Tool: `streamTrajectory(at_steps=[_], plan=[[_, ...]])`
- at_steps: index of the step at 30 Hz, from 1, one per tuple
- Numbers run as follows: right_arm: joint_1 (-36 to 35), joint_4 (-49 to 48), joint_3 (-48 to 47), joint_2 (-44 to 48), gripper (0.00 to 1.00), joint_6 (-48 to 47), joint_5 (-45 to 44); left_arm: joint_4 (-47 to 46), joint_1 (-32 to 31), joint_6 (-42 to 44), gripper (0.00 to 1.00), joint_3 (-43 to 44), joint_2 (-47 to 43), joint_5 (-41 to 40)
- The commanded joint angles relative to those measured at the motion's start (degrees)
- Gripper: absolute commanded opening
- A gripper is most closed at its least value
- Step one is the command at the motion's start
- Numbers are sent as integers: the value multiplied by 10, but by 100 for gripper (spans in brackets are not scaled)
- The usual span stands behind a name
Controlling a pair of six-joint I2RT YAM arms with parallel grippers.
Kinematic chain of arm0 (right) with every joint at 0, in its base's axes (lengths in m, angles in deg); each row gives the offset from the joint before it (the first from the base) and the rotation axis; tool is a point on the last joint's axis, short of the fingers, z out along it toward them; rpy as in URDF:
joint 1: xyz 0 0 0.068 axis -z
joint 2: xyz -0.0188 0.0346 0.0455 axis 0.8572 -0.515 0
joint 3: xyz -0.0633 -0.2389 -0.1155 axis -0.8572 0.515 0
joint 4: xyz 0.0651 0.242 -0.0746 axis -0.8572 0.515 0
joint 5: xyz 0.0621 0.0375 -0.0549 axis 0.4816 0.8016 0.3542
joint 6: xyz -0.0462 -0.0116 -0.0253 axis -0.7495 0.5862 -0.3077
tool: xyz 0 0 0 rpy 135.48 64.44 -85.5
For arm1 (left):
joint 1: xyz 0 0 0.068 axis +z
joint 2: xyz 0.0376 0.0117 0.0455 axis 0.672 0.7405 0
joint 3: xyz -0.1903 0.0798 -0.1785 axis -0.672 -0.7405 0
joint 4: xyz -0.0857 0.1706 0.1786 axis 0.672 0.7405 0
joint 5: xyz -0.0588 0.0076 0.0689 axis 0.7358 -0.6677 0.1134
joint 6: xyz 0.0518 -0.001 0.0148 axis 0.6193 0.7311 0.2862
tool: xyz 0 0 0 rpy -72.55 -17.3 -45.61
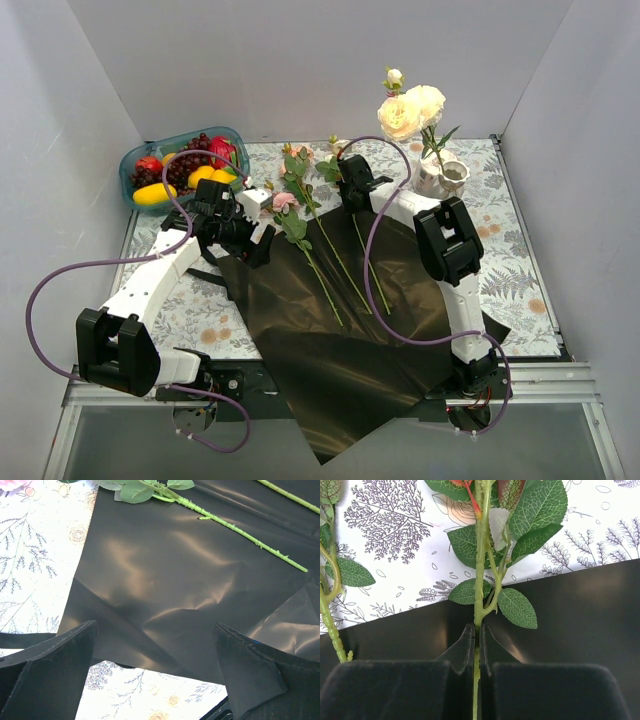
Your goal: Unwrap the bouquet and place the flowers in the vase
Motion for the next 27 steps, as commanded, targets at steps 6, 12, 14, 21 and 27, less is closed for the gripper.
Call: streamTrajectory(at_steps=[6,12,14,21,27], plan=[[-20,-57,21,127,1,-35,58,7,4,-5,98,30,-26,9],[-63,-94,27,240,1,-124,133,20,15,-26,98,52,-21,24],[-75,-89,21,267,1,-140,175,22,23,-34,98,60,-18,31],[-124,-60,-54,382,1,-204,237,26,74,-68,98,88,-10,82],[-162,-23,-195,404,1,-243,241,50,85,-70,98,120,7,105]])
